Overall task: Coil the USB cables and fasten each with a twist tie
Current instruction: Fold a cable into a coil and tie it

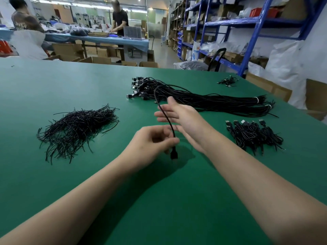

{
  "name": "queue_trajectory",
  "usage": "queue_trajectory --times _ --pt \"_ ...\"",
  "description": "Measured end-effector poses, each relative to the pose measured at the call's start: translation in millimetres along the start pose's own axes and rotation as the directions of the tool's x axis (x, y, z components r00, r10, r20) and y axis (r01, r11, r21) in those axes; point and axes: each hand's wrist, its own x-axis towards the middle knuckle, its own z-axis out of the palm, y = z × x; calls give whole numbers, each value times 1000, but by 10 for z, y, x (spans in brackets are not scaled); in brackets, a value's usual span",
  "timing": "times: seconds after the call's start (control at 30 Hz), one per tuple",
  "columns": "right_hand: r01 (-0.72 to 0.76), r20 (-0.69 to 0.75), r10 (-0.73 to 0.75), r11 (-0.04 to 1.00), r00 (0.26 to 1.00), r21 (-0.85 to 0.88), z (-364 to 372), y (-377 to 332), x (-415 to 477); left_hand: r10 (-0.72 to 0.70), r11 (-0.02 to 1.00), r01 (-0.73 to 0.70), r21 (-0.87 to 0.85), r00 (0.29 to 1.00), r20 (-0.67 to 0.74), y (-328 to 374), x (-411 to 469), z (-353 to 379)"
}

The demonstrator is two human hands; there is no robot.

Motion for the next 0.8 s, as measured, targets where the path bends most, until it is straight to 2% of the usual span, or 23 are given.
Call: queue_trajectory --times 0.03,0.1,0.2,0.33,0.43,0.53,0.63,0.73,0.8 --pt "-65 -20 67 993 998 99 -31 35 -49 -2 1000 1 -30 999 -33 30 10 -33" --pt "-164 38 160 955 986 247 -61 114 -164 -8 1000 8 8 999 -31 78 14 -79" --pt "-156 67 142 938 988 308 -20 224 -299 -14 977 17 213 1000 -13 136 -58 -36" --pt "-147 19 149 937 989 316 38 308 -428 16 840 26 543 997 -72 236 -211 58" --pt "-196 8 209 904 978 381 27 326 -499 142 708 -47 704 987 -77 289 -354 73" --pt "-234 30 256 825 966 514 -10 319 -547 365 652 -178 737 926 -100 325 -402 -17" --pt "-331 106 326 781 939 530 -9 299 -608 473 570 -341 748 880 40 344 -358 -19" --pt "-392 181 348 829 920 400 -11 277 -685 460 652 -412 636 882 100 395 -282 -4" --pt "-421 233 357 835 905 355 -39 273 -748 378 739 -383 554 917 128 395 -205 -38"
